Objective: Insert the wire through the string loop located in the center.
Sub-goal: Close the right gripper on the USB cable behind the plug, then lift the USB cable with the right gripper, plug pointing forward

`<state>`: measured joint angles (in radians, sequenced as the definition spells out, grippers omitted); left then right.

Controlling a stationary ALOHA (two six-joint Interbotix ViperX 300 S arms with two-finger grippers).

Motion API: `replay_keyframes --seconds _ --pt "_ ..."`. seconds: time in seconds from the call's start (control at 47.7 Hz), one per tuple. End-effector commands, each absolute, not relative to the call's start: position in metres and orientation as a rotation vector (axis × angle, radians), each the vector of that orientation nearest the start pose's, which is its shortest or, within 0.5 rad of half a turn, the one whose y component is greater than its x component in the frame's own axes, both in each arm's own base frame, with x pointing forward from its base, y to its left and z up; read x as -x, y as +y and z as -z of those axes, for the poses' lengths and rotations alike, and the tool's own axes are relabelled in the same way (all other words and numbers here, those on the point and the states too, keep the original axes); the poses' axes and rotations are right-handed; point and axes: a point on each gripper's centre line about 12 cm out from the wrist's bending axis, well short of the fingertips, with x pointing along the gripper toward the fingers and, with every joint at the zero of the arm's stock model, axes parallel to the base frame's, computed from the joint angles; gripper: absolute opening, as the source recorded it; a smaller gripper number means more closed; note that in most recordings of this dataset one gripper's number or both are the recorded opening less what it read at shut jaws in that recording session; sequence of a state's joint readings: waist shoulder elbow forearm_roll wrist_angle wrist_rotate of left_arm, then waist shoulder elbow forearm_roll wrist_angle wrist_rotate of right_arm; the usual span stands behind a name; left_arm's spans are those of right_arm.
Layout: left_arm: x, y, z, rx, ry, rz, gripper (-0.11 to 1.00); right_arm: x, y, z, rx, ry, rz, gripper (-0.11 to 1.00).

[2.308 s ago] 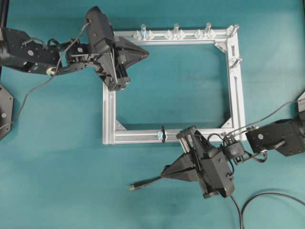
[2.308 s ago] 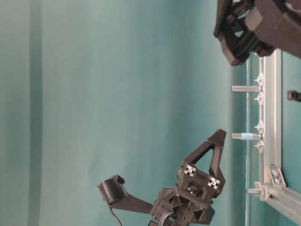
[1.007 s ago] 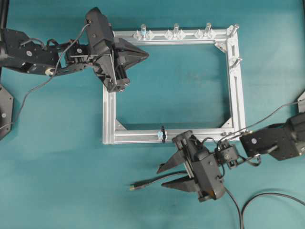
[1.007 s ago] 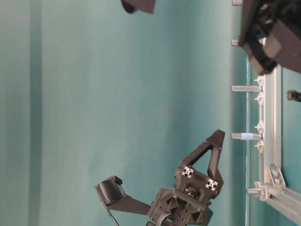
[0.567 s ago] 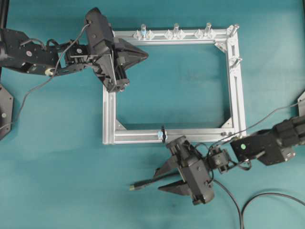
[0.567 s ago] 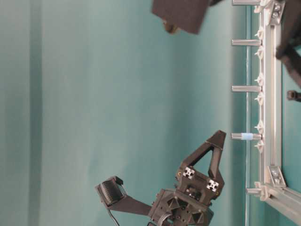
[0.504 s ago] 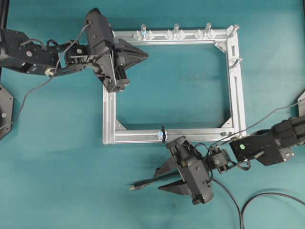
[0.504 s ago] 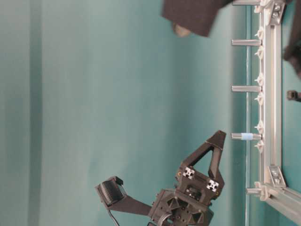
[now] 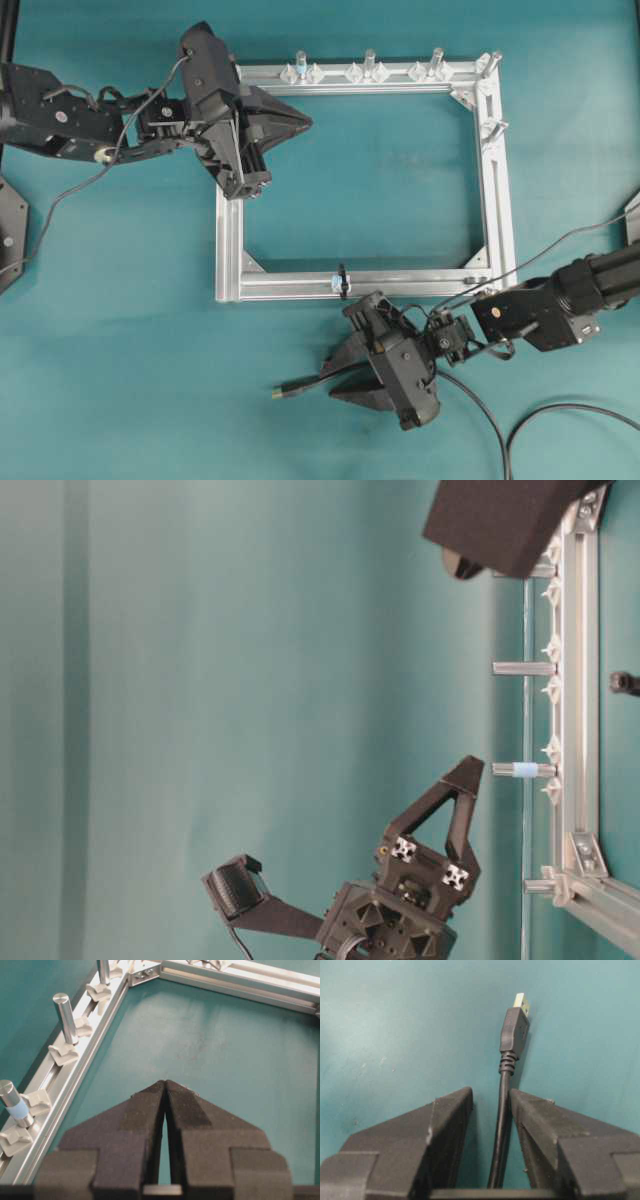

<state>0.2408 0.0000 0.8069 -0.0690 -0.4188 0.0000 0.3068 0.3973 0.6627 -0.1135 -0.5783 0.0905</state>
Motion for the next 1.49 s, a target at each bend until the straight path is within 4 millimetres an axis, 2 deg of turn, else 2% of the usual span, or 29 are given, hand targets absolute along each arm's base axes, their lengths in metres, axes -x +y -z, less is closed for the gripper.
replay_keyframes --seconds 0.0,0.252,0.441,1.196,1.469 --pt "-0.366 0.091 -0.178 0.101 0.343 -0.272 0.00 -0.406 0.133 -0.073 0.058 0.457 -0.355 0.46" --pt "-0.366 0.091 -0.178 0.101 0.343 -0.272 0.00 -0.406 0.127 -0.070 0.061 0.489 -0.340 0.30" --pt "-0.366 0.091 -0.177 0.100 0.344 -0.270 0.00 -0.403 0.125 -0.066 0.073 0.563 -0.330 0.07" --pt "-0.365 0.089 -0.177 0.100 0.346 -0.267 0.00 -0.404 0.126 -0.070 0.079 0.568 -0.329 0.07" --pt "-0.365 0.086 -0.178 0.097 0.343 -0.260 0.00 -0.404 0.125 -0.086 0.076 0.539 -0.329 0.07"
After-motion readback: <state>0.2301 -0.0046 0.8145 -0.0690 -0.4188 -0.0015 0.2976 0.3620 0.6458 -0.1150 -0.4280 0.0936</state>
